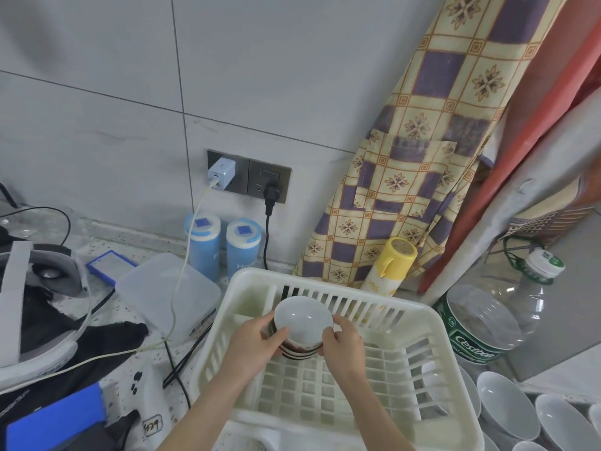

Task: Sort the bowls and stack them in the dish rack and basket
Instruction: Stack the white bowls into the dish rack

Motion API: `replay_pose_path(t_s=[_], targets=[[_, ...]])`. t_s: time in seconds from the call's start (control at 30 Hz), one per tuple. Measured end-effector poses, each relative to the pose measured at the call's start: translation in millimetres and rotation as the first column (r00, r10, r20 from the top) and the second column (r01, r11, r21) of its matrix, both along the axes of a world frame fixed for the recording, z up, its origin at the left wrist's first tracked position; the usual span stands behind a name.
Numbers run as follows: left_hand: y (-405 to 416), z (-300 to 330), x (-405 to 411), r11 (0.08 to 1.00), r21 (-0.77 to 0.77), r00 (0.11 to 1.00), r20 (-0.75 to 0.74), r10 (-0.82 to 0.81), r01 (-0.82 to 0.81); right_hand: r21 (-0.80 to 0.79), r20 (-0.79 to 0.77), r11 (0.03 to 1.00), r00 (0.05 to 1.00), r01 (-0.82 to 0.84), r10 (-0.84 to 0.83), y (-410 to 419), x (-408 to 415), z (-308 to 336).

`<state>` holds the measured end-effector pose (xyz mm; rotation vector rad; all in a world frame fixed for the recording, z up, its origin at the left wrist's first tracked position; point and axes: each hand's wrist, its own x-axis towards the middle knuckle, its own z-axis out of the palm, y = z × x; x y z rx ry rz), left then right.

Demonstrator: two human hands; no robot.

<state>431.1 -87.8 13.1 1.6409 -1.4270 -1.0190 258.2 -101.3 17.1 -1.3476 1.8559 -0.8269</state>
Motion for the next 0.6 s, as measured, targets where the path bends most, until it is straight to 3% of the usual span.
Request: replay_pose_path(t_s=[0.43,0.53,0.6], targets=[[-0.6,-6.7,1.6,0.999,0.008,0.981,0.186,-0.044,0.043,0.054,0.027,0.997,0.999,-0.048,0.046,3.2,-4.9,-7.1],[0.5,-6.5,1.3,0.999,0.019,0.983,0.177,-0.038,0.035,0.159,0.076,0.987,0.997,-0.015,0.003,4.2,-6.8,-6.3],[1.6,-7.0,0.8,0.999,0.032,0.985,0.165,-0.043,0.038,0.279,0.204,0.960,0.977,0.000,-0.059,5.3,-6.7,-4.2]])
